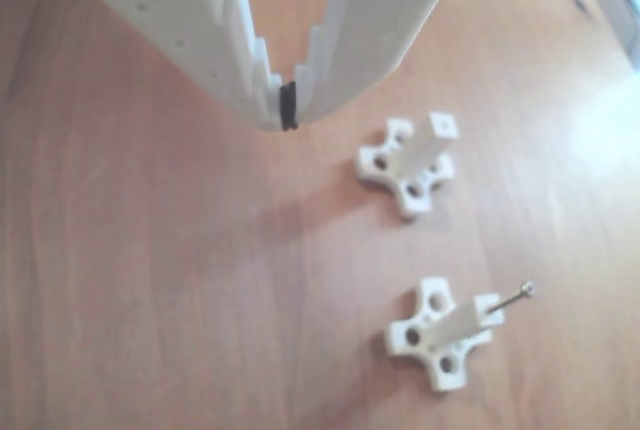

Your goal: Grab the screw and set it in the hole.

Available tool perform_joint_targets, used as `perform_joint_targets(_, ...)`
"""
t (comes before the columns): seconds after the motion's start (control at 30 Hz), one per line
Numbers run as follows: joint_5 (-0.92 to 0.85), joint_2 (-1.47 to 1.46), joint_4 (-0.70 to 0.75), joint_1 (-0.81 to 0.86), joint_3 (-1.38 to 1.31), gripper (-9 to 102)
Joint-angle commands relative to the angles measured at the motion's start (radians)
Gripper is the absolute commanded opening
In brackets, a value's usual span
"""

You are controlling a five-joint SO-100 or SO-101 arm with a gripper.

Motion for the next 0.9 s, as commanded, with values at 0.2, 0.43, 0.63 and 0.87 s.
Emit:
perform_joint_targets(0.2, 0.011, -0.115, 0.011, 0.011, -0.267, 4)
perform_joint_targets(0.43, 0.011, -0.202, 0.029, 0.028, -0.351, 6)
perform_joint_targets(0.63, 0.011, -0.282, 0.026, 0.055, -0.411, 6)
perform_joint_targets(0.87, -0.008, -0.387, -0.002, 0.066, -0.457, 7)
